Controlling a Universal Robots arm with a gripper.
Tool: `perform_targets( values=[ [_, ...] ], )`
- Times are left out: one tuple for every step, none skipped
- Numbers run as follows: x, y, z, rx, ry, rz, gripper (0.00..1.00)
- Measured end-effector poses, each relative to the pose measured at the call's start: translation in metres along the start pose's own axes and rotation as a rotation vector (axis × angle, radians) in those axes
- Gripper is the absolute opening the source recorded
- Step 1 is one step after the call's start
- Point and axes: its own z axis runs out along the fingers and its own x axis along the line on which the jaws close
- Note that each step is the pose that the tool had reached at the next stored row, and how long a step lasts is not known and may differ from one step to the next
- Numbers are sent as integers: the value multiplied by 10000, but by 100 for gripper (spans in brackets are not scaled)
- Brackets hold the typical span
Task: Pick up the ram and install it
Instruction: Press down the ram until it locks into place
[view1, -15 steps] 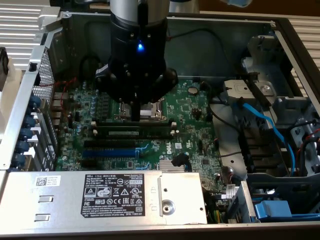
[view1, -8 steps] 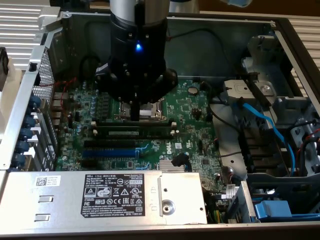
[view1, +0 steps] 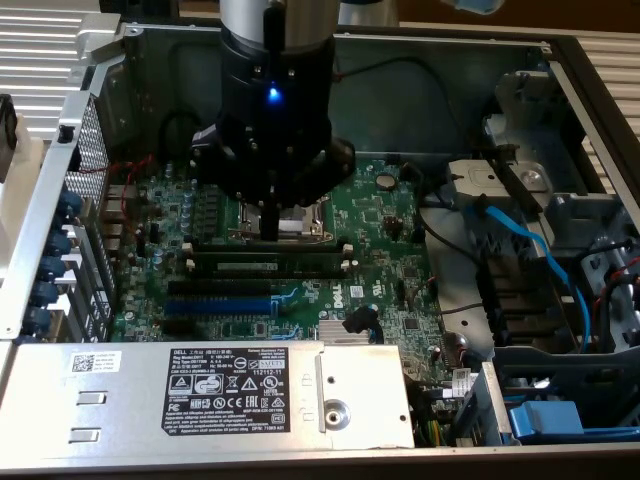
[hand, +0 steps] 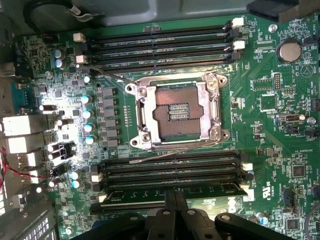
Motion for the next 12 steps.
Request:
perform_targets(
  values=[
    [0, -1, 0, -8, 3, 55, 10],
    [0, -3, 1, -11, 7, 105, 10],
    [-1, -7, 1, -13, 10, 149, 10],
    [-1, -9, 1, -20, 14, 182, 10],
    [-1, -9, 1, -28, 16, 186, 10],
    [-1, -9, 1, -28, 16, 186, 10],
    [-1, -9, 1, -29, 16, 187, 10],
    [-1, -10, 1, -29, 16, 187, 10],
    [-2, -17, 2, -29, 15, 185, 10],
    [-3, -27, 2, -29, 16, 185, 10],
    [-5, -43, 3, -30, 17, 186, 10],
    [-7, -62, 5, -32, 17, 186, 10]
  ],
)
